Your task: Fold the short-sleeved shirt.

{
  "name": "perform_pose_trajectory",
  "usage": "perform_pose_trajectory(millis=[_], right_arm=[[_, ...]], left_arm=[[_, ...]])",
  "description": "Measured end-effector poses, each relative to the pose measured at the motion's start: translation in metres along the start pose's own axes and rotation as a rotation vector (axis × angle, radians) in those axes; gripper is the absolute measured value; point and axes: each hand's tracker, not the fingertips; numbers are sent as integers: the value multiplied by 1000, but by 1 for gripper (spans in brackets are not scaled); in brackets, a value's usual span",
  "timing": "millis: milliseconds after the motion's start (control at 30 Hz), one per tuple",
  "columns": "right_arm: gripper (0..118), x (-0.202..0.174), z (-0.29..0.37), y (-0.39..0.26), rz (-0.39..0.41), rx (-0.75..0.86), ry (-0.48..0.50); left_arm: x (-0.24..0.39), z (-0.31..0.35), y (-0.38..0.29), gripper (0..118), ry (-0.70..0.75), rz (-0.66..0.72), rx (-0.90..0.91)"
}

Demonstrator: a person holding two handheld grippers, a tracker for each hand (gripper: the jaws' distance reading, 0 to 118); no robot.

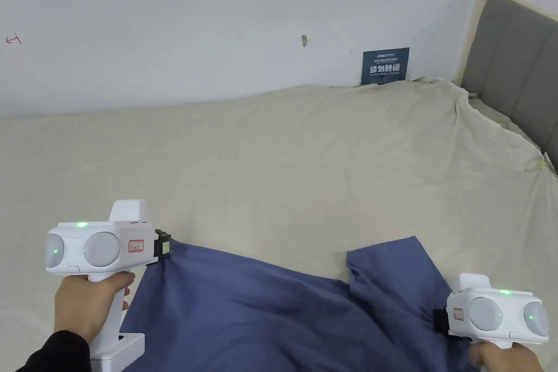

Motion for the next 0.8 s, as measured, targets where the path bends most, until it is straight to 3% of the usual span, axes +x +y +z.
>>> perform_pose_trajectory(millis=[33,100,367,633,800], right_arm=[[2,1,2,1,40,7,0],[2,-3,22,-2,46,23,14],[2,0,117,5,132,302,76],[2,-10,234,44,190,589,148],[2,-20,275,82,184,677,200]], left_arm=[[-3,-2,-1,1,1,5,3],[-5,2,-4,1,1,18,9],[-27,27,-22,1,19,92,56],[-43,113,-20,1,43,144,201],[-54,168,2,1,110,107,284]])
